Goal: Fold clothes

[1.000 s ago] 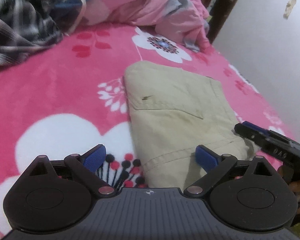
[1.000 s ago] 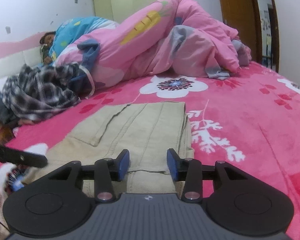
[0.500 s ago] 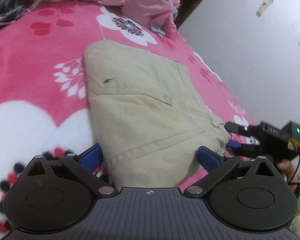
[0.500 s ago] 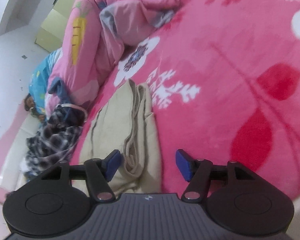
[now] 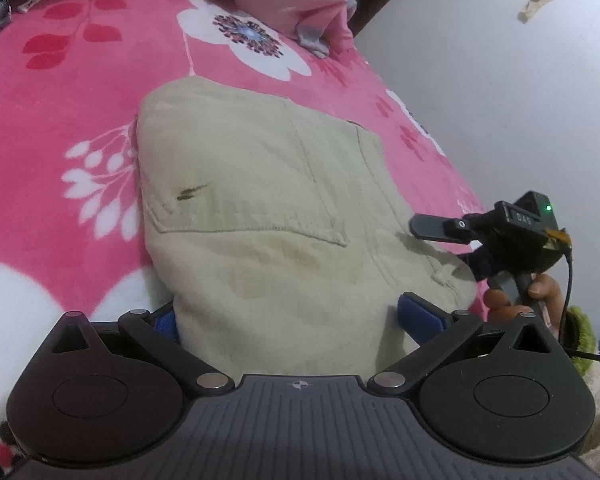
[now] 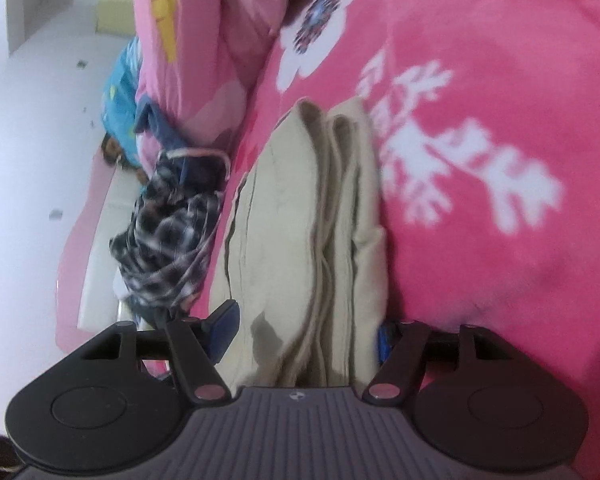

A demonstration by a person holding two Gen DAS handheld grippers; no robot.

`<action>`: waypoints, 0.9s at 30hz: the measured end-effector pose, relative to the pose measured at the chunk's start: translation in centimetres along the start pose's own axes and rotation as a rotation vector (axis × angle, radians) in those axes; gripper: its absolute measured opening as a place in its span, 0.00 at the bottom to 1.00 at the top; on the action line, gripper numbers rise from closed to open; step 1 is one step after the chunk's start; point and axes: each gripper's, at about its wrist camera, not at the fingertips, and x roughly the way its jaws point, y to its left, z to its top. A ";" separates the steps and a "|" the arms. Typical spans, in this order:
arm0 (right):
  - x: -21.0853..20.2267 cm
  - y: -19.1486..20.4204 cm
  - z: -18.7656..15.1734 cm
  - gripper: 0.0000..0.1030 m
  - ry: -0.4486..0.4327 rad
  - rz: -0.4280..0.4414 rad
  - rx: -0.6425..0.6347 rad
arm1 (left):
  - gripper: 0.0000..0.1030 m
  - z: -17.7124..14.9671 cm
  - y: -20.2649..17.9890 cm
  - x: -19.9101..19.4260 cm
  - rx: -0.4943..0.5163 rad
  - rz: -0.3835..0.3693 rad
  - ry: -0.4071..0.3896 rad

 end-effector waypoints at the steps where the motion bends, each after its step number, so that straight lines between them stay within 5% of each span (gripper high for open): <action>1: 0.3 0.1 0.1 0.64 -0.002 0.003 -0.016 | 1.00 0.1 -0.1 0.2 0.000 0.006 -0.002; 7: -0.1 1.3 -1.0 0.45 -0.078 -0.033 -0.124 | 0.99 0.6 -1.3 0.1 0.000 0.070 0.002; 15: -2.3 3.7 -1.3 0.43 -0.161 -0.048 -0.253 | 0.95 1.6 -3.8 -0.9 0.035 0.120 -0.028; 27: -12.4 2.6 -0.8 0.43 -0.309 -0.044 -0.285 | 0.95 3.8 -12.7 2.7 0.209 0.038 -0.014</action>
